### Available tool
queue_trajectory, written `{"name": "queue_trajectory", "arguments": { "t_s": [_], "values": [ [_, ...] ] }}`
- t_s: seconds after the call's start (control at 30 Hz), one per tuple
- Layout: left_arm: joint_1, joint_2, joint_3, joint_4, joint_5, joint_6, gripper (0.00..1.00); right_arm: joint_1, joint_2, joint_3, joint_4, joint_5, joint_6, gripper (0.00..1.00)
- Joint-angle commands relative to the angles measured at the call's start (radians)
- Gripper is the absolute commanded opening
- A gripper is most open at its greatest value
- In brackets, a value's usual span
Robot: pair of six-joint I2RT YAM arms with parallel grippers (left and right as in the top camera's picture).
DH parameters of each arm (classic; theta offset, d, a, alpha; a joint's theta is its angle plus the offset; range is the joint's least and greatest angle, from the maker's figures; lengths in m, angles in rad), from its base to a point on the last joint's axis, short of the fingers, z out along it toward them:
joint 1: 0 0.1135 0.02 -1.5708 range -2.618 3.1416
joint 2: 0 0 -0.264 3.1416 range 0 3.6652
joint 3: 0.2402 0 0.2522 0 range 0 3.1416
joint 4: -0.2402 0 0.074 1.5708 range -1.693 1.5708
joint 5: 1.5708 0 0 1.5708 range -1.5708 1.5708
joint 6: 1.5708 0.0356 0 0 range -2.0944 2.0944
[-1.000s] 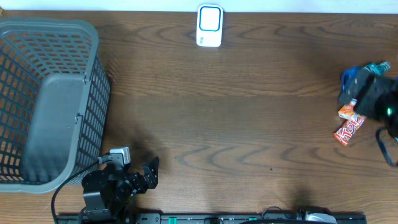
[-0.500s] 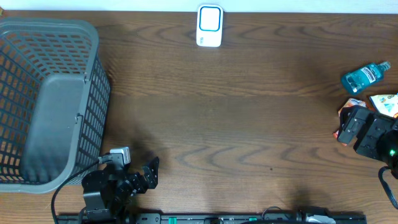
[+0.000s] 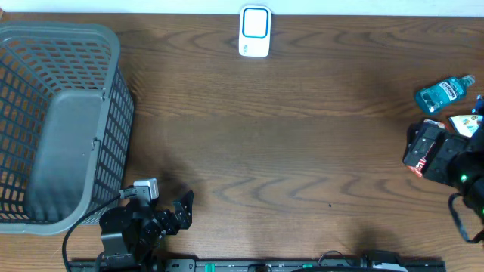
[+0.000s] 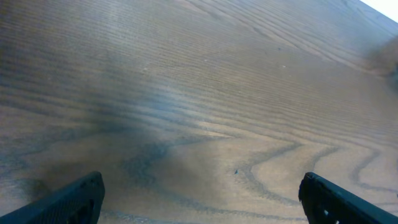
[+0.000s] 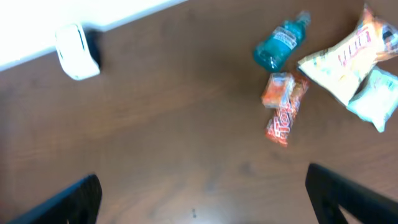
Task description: Scan the item barcode
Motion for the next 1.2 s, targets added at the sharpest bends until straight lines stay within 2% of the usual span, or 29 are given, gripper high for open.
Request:
{"name": "queue_trajectory", "arguments": {
  "t_s": [0.0,0.27,0.53,0.73,0.97,1.17],
  "values": [
    [0.005,-0.005,-0.002,-0.006,0.013,-0.010,1.00,0.004,-0.161,-0.239,0.153,-0.012,-0.013,0.99],
    [0.005,-0.005,-0.002,-0.006,0.012,-0.010,1.00,0.004,-0.499,-0.742,0.571,-0.033,0.026,0.99],
    [0.005,-0.005,-0.002,-0.006,0.012,-0.010,1.00,0.007,-0.730,-1.092,0.844,-0.032,0.025,0.99],
    [0.005,-0.005,-0.002,-0.006,0.013,-0.010,1.00,0.044,-0.861,-1.286,1.062,-0.032,0.024,0.99],
    [0.005,-0.005,-0.002,-0.006,0.012,-0.010,1.00,0.074,-1.018,-1.480,1.220,-0.032,0.024,0.99],
    [0.005,-0.005,-0.002,-0.006,0.013,-0.010,1.00,0.074,-1.020,-1.576,1.284,-0.002,0.024,0.99]
  ]
}}
